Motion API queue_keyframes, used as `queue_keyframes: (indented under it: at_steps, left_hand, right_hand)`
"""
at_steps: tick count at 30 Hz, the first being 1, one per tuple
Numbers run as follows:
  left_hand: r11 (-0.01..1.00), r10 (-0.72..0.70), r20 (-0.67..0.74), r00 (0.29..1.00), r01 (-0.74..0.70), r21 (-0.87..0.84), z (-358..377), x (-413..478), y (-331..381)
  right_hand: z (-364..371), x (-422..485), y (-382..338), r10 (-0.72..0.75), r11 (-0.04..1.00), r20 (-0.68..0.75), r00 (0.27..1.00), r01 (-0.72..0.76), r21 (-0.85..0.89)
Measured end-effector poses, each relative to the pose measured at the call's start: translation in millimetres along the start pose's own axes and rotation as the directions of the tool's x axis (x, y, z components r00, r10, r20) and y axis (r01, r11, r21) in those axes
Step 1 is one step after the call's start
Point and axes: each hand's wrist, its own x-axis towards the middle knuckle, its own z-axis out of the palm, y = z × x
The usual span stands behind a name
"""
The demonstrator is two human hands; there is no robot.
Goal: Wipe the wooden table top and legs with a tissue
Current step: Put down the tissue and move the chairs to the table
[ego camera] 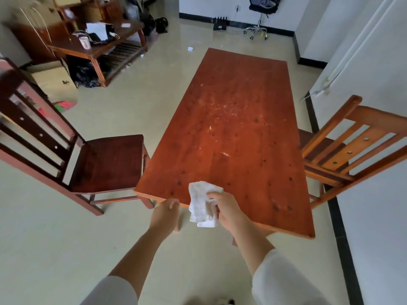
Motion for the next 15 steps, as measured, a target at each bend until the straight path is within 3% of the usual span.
queue_keyframes:
  at_steps: [5, 7, 9, 11, 15]
  left_hand:
    - [0.995, 0.054, -0.089, 0.995, -0.046, 0.088, -24.9, 48.9, -18.0]
    - [0.975, 0.118, -0.039, 0.992, -0.108, 0.194, -30.8, 67.2, -25.5]
    - [0.927, 0.151, 0.068, 0.986, -0.165, 0.337, -36.1, 83.9, -29.7]
    - [0.869, 0.158, 0.160, 0.974, -0.214, 0.445, -42.7, 99.4, -31.5]
    - [0.840, 0.174, 0.301, 0.938, -0.301, 0.452, -60.7, 121.0, -36.4]
  right_hand:
    - [47.7, 39.2, -29.7, 0.000, 0.998, 0.067, 0.998, 0.005, -0.069]
    - [57.1, 53.1, -36.4, -0.013, 0.991, 0.068, 0.998, 0.022, -0.135]
    - [61.1, 64.1, -42.6, -0.046, 0.950, 0.024, 0.999, 0.051, -0.309]
    - [62.4, 77.6, -48.4, -0.120, 0.832, -0.033, 0.992, 0.083, -0.549]
    - [77.7, 84.9, -69.0, -0.293, 0.426, -0.056, 0.954, 0.078, -0.901]
